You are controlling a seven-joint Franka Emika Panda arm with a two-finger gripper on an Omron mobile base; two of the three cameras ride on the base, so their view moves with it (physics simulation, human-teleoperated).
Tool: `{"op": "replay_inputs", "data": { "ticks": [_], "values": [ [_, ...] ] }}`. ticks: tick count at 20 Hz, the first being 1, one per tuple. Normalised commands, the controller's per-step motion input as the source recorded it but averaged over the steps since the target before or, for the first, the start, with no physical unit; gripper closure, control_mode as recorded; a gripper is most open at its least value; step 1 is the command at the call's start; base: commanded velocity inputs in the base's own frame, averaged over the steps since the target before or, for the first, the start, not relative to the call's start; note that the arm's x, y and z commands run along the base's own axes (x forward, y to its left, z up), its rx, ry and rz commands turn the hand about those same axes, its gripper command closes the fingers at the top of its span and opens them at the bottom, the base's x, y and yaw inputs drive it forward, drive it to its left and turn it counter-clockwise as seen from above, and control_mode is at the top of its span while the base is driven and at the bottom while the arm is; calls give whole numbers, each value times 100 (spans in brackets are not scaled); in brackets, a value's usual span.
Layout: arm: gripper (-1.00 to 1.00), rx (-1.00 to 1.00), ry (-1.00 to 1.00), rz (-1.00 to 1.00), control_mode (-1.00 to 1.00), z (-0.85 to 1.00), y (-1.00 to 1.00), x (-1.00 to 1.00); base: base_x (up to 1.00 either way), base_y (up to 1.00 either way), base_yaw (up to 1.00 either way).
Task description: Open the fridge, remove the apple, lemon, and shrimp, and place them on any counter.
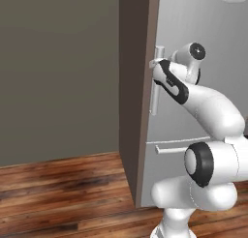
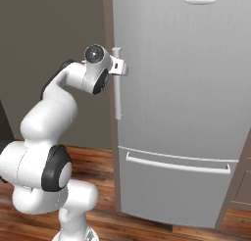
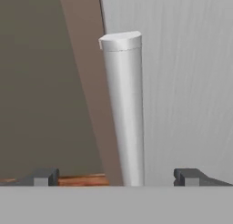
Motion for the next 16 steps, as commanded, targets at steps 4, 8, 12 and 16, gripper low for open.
{"op": "replay_inputs", "data": {
  "ticks": [4,8,12,16],
  "values": [
    [-100,0,-1,-4,-100,15,-13,44,0,0,0],
    [-100,0,0,-1,-100,5,-16,41,0,0,0],
    [-100,2,0,0,-100,0,-6,43,0,0,0],
    [-100,2,-3,0,-100,-16,0,41,0,0,0]
  ]
}}
